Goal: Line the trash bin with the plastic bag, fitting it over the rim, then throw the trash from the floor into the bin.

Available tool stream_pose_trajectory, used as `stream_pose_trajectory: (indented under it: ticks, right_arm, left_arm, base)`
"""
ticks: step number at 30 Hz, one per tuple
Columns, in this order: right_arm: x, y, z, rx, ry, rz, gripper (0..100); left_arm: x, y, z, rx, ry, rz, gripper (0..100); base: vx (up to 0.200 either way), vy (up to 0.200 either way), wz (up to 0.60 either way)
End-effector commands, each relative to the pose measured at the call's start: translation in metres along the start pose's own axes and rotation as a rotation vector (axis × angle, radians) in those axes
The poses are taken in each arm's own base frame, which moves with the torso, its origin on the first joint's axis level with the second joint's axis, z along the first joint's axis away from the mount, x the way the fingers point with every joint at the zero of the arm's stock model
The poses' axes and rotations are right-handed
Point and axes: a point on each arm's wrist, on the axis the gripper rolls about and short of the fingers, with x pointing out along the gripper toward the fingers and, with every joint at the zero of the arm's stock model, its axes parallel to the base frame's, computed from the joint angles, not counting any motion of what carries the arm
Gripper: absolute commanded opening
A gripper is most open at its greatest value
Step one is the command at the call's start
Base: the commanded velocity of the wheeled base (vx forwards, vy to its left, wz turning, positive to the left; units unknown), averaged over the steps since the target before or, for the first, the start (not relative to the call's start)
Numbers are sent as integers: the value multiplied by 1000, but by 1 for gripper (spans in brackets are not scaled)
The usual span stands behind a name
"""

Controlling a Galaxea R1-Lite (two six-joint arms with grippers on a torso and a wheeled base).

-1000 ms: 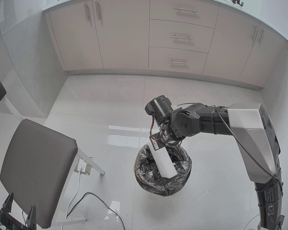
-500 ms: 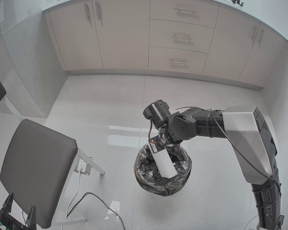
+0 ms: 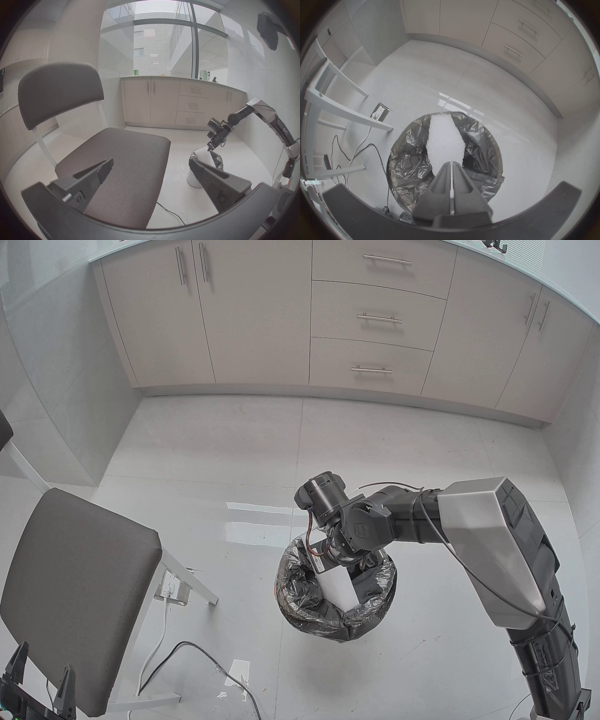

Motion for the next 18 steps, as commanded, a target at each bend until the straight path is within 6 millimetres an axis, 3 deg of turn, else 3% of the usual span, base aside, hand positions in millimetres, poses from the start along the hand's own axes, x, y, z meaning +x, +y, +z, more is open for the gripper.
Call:
stream_pose_trajectory:
  ticks: [1, 10, 18]
  right_arm:
    - [15, 2, -9, -9, 34, -8, 0]
    - [32, 7, -21, -27, 72, -37, 0]
    - [52, -7, -31, -16, 122, -68, 0]
  left_arm:
    - [-1, 0, -1, 0, -15, -1, 100]
    - [-1, 0, -1, 0, -15, 1, 100]
    - [-1, 0, -1, 0, -15, 1, 100]
  base:
    - [0, 0, 0]
    - [0, 0, 0]
    - [0, 0, 0]
